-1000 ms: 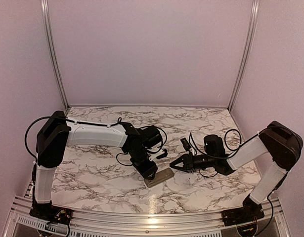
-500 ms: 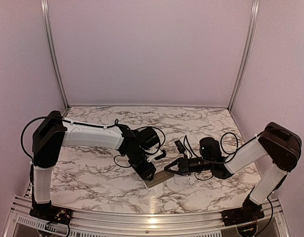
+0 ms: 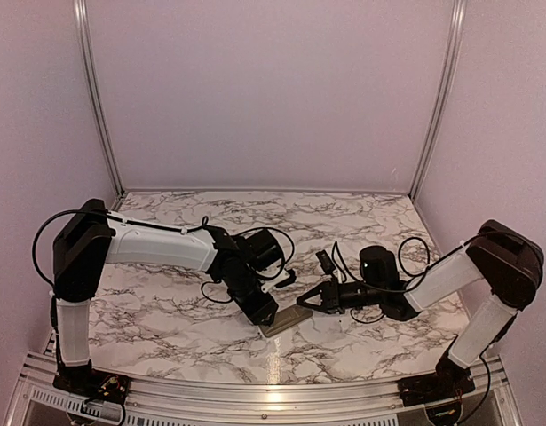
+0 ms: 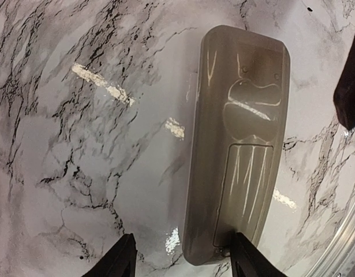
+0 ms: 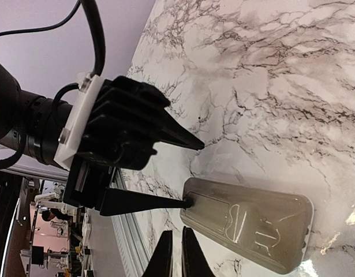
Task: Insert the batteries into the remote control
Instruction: Press the battery cover on the remote control, then pick up the remote control from the center of the board.
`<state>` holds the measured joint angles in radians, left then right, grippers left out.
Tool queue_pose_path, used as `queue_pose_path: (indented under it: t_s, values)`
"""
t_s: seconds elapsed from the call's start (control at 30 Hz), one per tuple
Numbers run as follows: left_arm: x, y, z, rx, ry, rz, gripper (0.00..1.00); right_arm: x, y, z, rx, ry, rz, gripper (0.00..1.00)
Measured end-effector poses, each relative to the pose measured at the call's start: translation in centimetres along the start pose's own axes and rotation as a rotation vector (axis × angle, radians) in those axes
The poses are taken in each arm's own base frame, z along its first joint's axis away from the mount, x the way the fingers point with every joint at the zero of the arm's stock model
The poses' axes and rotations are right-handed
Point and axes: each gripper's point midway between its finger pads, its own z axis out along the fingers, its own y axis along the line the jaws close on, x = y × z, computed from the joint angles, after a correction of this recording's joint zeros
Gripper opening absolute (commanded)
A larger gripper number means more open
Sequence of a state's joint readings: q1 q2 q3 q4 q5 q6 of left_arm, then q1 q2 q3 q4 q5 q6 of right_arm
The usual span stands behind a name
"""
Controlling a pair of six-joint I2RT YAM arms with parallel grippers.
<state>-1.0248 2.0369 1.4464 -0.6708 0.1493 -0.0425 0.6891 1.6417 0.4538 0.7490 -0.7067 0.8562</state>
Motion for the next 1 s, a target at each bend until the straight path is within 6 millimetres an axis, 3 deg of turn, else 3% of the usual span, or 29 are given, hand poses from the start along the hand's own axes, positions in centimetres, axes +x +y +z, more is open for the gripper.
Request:
queue_pose_path:
  t_s: [0.13, 0.4, 0.53, 0.7, 0.87, 1.0]
  values:
    - [-0.4, 0.1, -0.2, -0.011, -0.009, 0.002, 0.66, -0.6, 0.2, -0.4, -0.003, -0.019, -0.007, 0.09]
    - [-1.5, 1.1, -1.1, -0.051, -0.047, -0.009, 0.85, -3.4, 2.0, -3.0, -0.011, -0.114, -0.101, 0.38]
    - [-3.2, 0.9, -3.5, -0.045, -0.142, 0.004, 0.93, -4.1, 3.2, -4.3, 0.008, -0.150, -0.175, 0.50]
    - [-4.9, -0.4, -6.3, -0.006, -0.248, 0.047, 0.89, -5.2, 5.2, -6.4, 0.031, -0.225, -0.277, 0.61]
    - [-4.5, -1.7, -4.9, 0.017, -0.221, 0.106, 0.86, -6.2, 7.6, -9.3, 0.048, -0.339, -0.381, 0.69]
    - [-3.4, -2.4, -2.1, 0.026, -0.147, 0.134, 0.85, -6.3, 8.6, -11.5, 0.080, -0.428, -0.431, 0.84]
